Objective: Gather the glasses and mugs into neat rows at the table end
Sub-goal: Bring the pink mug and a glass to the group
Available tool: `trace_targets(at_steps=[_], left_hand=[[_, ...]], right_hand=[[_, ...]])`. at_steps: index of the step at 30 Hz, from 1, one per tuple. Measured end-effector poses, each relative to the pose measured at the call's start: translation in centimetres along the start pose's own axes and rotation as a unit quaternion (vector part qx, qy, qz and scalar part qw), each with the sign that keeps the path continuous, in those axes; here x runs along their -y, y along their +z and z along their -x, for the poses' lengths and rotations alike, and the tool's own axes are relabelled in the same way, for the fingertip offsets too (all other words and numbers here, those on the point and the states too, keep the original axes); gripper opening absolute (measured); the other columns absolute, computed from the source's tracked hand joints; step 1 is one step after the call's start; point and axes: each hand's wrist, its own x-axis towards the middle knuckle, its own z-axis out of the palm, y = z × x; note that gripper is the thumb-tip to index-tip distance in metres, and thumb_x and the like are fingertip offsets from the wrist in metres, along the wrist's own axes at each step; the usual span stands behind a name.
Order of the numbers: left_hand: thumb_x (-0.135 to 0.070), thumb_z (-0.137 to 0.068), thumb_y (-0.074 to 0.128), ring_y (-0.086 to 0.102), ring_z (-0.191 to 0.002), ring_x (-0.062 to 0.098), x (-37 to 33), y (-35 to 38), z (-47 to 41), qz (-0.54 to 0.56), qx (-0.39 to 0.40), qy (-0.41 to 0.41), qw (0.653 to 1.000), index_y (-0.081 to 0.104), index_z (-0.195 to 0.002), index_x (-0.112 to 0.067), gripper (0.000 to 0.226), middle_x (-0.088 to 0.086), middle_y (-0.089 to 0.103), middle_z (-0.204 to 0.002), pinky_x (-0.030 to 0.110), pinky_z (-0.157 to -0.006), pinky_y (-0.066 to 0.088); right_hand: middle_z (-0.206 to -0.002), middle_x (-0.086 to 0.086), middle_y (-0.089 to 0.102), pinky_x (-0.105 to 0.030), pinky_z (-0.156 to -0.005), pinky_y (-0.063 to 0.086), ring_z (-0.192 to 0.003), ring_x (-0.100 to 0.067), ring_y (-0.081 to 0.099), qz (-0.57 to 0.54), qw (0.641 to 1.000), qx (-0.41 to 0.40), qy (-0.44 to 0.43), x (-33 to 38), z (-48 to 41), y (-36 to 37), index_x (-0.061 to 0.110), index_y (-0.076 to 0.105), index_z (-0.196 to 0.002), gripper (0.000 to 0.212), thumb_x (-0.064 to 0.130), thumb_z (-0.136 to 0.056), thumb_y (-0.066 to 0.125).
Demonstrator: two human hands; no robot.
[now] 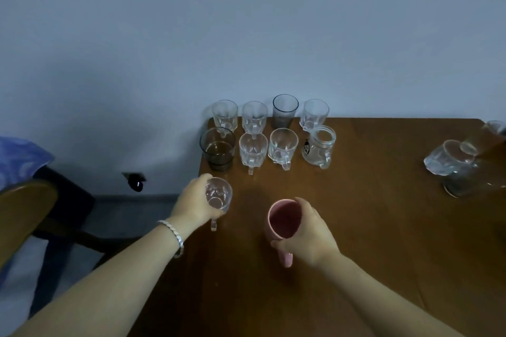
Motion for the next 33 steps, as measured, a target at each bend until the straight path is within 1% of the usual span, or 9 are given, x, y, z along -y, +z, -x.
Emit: trace_targets(at_steps=[2, 4, 7, 9, 17, 21, 24, 27, 33], left_hand=[[-0.018, -0.063, 0.086, 0.051, -0.122, 0.026, 0.8, -0.1, -0.9, 0.003, 0.013, 0.001, 1.0, 0.039, -0.139, -0.014, 0.09, 0.007, 0.048, -0.136, 0.038, -0.099, 0.049], [-0.019, -0.063, 0.086, 0.051, -0.123, 0.026, 1.4, 0.0, -1.6, 0.014, 0.013, 0.003, 1.0, 0.037, -0.14, -0.014, 0.092, 0.008, 0.047, -0.138, 0.036, -0.099, 0.049], [-0.018, -0.065, 0.085, 0.051, -0.123, 0.024, 2.1, 0.2, -2.0, 0.018, 0.009, 0.014, 1.0, 0.037, -0.14, -0.015, 0.09, 0.006, 0.047, -0.139, 0.035, -0.098, 0.051], [-0.017, -0.065, 0.084, 0.051, -0.123, 0.023, 2.5, 0.4, -2.1, 0.03, 0.01, 0.022, 0.999, 0.037, -0.141, -0.015, 0.089, 0.006, 0.046, -0.14, 0.033, -0.098, 0.05], [-0.009, -0.074, 0.077, 0.034, -0.139, 0.028, 1.9, 1.0, -1.2, 0.036, 0.019, 0.01, 0.999, 0.023, -0.148, -0.014, 0.092, 0.006, 0.024, -0.156, 0.04, -0.106, 0.043], [-0.024, -0.081, 0.071, 0.011, -0.146, 0.03, -0.9, 1.6, 1.0, -0.076, 0.004, 0.014, 0.997, 0.01, -0.15, -0.019, 0.092, 0.006, 0.003, -0.16, 0.046, -0.116, 0.024], [-0.032, -0.086, 0.063, 0.02, -0.144, 0.027, -4.4, 2.6, 3.4, -0.128, -0.016, 0.071, 0.989, 0.024, -0.147, -0.019, 0.074, 0.007, 0.022, -0.155, 0.044, -0.116, 0.023], [-0.027, -0.088, 0.06, 0.057, -0.117, 0.021, -8.9, 4.6, 5.6, -0.09, 0.047, 0.09, 0.991, 0.033, -0.143, -0.022, 0.061, 0.005, 0.055, -0.131, 0.038, -0.097, 0.051], [-0.027, -0.092, 0.054, 0.063, -0.098, 0.012, -18.7, 11.1, 9.6, -0.103, 0.146, 0.118, 0.977, 0.046, -0.131, -0.025, 0.04, -0.005, 0.063, -0.118, 0.03, -0.083, 0.055]], right_hand=[[-0.139, 0.002, 0.042, -0.024, -0.086, 0.045, -0.059, -0.008, 0.052, 0.012, 1.0, 0.005, -0.006, 2.2, -2.1, 1.1, 0.022, 0.022, -0.145, 0.098, 0.023, -0.067, 0.082], [-0.139, 0.001, 0.04, -0.029, -0.087, 0.047, -0.052, -0.009, 0.045, 0.029, 1.0, -0.008, -0.005, 4.0, -4.4, 2.1, 0.021, 0.021, -0.145, 0.096, 0.023, -0.069, 0.081], [-0.139, -0.002, 0.04, -0.037, -0.09, 0.049, -0.085, -0.018, 0.062, 0.03, 0.999, -0.019, 0.004, 5.5, -7.5, 3.6, 0.02, 0.021, -0.144, 0.098, 0.024, -0.067, 0.081], [-0.14, -0.003, 0.04, -0.04, -0.093, 0.049, -0.113, -0.025, 0.057, 0.04, 0.999, -0.016, 0.008, 5.6, -8.8, 4.5, 0.02, 0.021, -0.145, 0.099, 0.023, -0.066, 0.082], [-0.156, -0.005, 0.022, -0.039, -0.112, 0.035, -0.14, -0.023, 0.032, 0.014, 0.998, 0.049, 0.025, 3.5, -8.1, 4.0, 0.016, -0.007, -0.15, 0.127, 0.037, -0.064, 0.084], [-0.146, -0.008, 0.042, -0.033, -0.106, 0.04, -0.131, -0.024, 0.044, 0.11, 0.981, 0.153, 0.042, -0.9, -5.3, 0.9, 0.014, 0.026, -0.146, 0.084, 0.038, -0.08, 0.071], [-0.14, -0.006, 0.049, -0.033, -0.102, 0.042, -0.125, -0.024, 0.049, 0.174, 0.959, 0.212, 0.067, -5.8, -2.7, -2.0, 0.016, 0.042, -0.138, 0.059, 0.04, -0.088, 0.061], [-0.14, -0.005, 0.05, -0.033, -0.102, 0.042, -0.126, -0.024, 0.049, 0.195, 0.957, 0.197, 0.09, -10.9, 0.6, -5.6, 0.017, 0.043, -0.137, 0.054, 0.04, -0.089, 0.057], [-0.133, -0.003, 0.054, -0.029, -0.093, 0.045, -0.12, -0.021, 0.054, 0.162, 0.974, 0.111, 0.115, -19.8, 6.9, -15.0, 0.019, 0.05, -0.131, 0.048, 0.038, -0.089, 0.058]])
